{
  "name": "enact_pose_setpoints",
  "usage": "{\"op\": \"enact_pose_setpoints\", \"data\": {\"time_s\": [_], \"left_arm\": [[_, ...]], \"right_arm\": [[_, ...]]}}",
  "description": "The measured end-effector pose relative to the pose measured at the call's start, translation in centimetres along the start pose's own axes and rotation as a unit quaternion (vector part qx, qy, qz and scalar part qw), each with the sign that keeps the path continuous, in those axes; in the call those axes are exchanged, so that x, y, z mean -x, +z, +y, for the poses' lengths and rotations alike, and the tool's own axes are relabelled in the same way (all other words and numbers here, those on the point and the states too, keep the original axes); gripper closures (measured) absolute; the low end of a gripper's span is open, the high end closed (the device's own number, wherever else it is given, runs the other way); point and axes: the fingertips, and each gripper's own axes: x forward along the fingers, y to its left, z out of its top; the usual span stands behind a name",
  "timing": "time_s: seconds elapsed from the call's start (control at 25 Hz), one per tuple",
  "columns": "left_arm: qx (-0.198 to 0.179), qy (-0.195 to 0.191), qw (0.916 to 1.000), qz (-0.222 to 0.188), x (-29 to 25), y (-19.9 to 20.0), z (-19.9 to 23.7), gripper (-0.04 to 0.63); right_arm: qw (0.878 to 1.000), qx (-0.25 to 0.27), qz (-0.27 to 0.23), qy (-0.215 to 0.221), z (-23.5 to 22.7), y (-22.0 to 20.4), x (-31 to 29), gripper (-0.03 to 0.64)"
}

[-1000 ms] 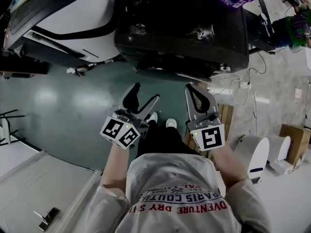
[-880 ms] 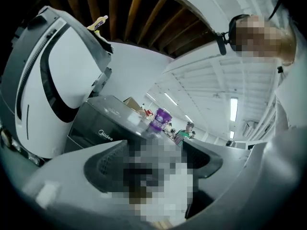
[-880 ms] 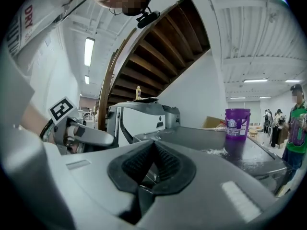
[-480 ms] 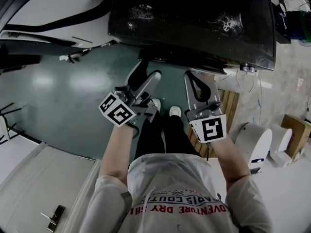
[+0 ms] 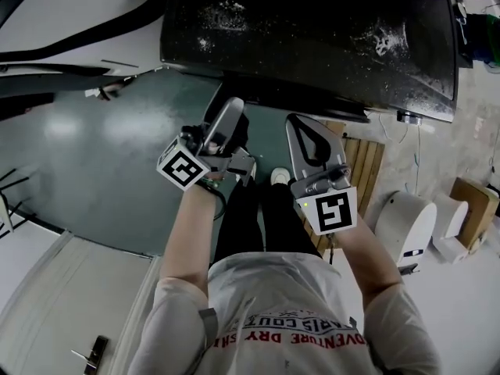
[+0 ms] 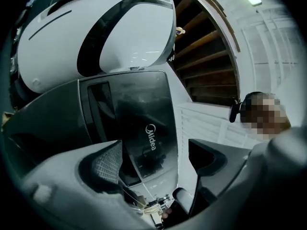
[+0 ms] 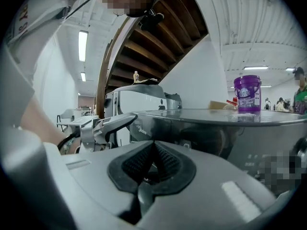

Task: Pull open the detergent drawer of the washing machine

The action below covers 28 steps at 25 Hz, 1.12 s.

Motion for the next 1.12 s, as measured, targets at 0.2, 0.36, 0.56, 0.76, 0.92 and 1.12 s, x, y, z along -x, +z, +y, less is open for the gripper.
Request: {"op": "enact_pose_setpoints", "data": {"time_s": [0.2, 0.36, 0.56, 0.76, 0.92, 1.12], "left_arm": [[0.025, -0.034, 0.9991, -0.012, -0.9, 0.4, 0.2, 0.153], [0.027, -0.05, 0.9984, 0.0, -1.7, 0.3, 0.4, 0.16], [0.072, -0.058, 0.9949, -0.041, -2.0, 0.7, 1.0, 0.265], [0.074, -0.06, 0.9931, -0.068, -1.8, 1.0, 1.0, 0.275], [0.077, -0.06, 0.9932, -0.064, -1.8, 0.9, 1.1, 0.279], [0.083, -0.056, 0.9933, -0.059, -1.8, 0.9, 1.1, 0.284]], "right_arm": [[1.0, -0.002, 0.008, -0.002, 0.2, -1.1, -0.6, 0.615], [1.0, -0.002, 0.009, -0.006, 0.1, -1.5, -1.2, 0.615], [1.0, -0.009, 0.02, -0.015, -0.3, -2.4, -1.5, 0.615], [0.999, -0.008, 0.023, -0.023, -0.7, -2.9, -1.8, 0.615], [0.999, -0.009, 0.022, -0.032, -0.9, -2.8, -1.8, 0.615], [0.999, -0.011, 0.018, -0.047, -1.2, -2.7, -1.5, 0.615]]}}
